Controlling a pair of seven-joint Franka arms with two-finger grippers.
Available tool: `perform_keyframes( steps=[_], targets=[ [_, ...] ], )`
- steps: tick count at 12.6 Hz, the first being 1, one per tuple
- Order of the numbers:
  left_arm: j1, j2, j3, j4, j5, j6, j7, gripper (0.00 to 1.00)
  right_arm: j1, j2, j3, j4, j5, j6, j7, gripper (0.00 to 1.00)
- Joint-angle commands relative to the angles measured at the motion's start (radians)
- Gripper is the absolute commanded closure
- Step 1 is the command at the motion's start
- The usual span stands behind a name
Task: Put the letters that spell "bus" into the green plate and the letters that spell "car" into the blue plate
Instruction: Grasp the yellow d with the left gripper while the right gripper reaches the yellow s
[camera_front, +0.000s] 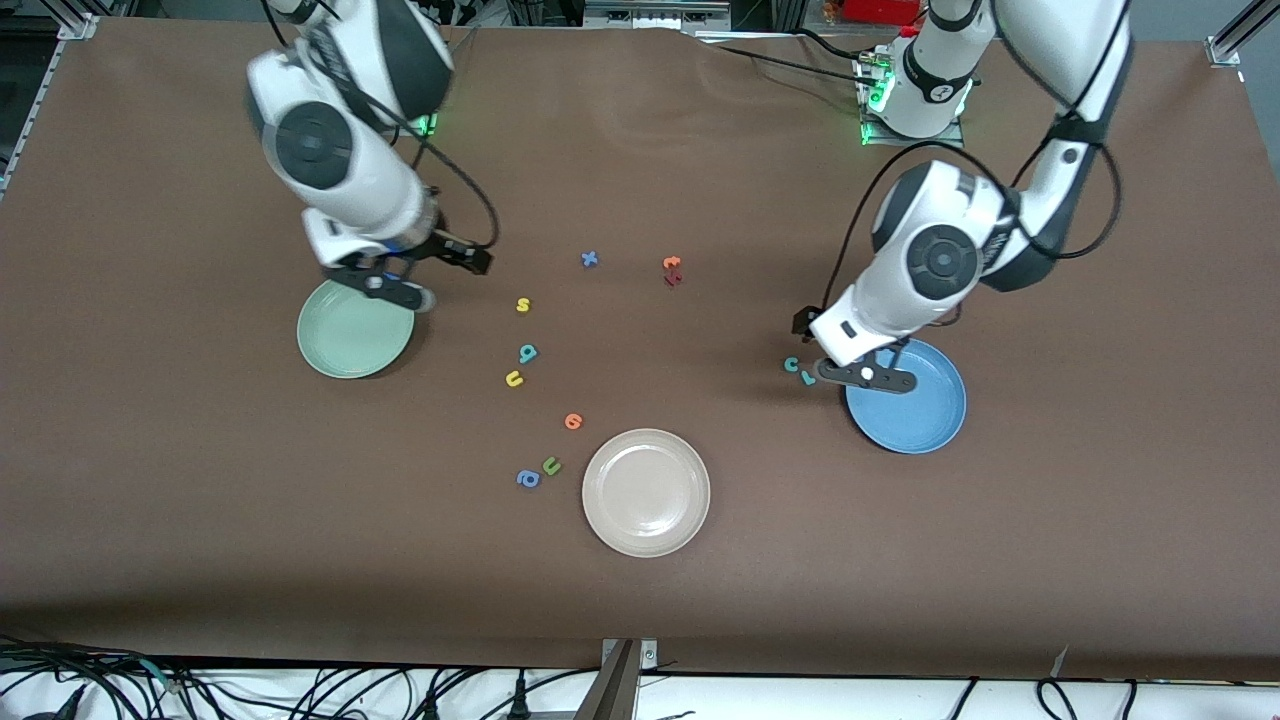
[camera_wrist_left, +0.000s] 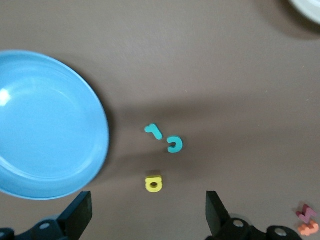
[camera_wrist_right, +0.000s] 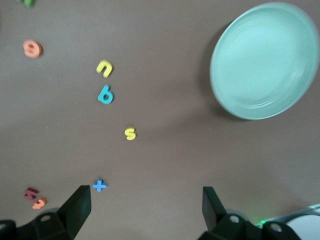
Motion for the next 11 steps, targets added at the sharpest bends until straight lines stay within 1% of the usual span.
perform_keyframes(
  steps=[1, 2, 3, 4, 5, 6, 7, 9, 10, 11],
  targets=[
    [-0.036, 0.035, 0.006, -0.088, 0.055, 0.106, -0.081, 0.00, -0.014, 0.011, 0.059, -0.141, 0.015, 0.169, 0.048, 0.01],
    [-0.047, 0.045, 0.006, -0.128, 0.085, 0.164, -0.127, 0.00, -0.013, 0.027, 0.062, -0.192, 0.013, 0.251, 0.048, 0.01],
    [-0.059, 0.059, 0.006, -0.151, 0.088, 0.208, -0.176, 0.00, -0.014, 0.044, 0.074, -0.241, 0.013, 0.343, 0.048, 0.01],
    [-0.073, 0.070, 0.006, -0.162, 0.088, 0.231, -0.188, 0.01, -0.014, 0.062, 0.081, -0.276, 0.013, 0.425, 0.046, 0.02],
    [-0.070, 0.082, 0.008, -0.178, 0.088, 0.257, -0.188, 0.03, -0.013, 0.091, 0.082, -0.286, 0.012, 0.468, 0.039, 0.02],
    [-0.064, 0.084, 0.006, -0.210, 0.088, 0.310, -0.188, 0.07, -0.011, 0.122, 0.082, -0.287, 0.000, 0.499, 0.034, 0.03],
    [-0.061, 0.085, 0.008, -0.237, 0.088, 0.355, -0.182, 0.08, -0.001, 0.157, 0.082, -0.292, -0.010, 0.543, 0.029, 0.05],
    [-0.039, 0.092, 0.008, -0.238, 0.088, 0.360, -0.152, 0.19, 0.006, 0.197, 0.081, -0.293, -0.020, 0.588, -0.004, 0.05],
    [-0.032, 0.095, 0.008, -0.238, 0.089, 0.360, -0.130, 0.19, 0.006, 0.206, 0.081, -0.293, -0.045, 0.588, -0.004, 0.06],
    [-0.018, 0.102, 0.008, -0.238, 0.089, 0.363, -0.113, 0.19, 0.006, 0.219, 0.081, -0.293, -0.074, 0.590, -0.004, 0.10]
  ],
)
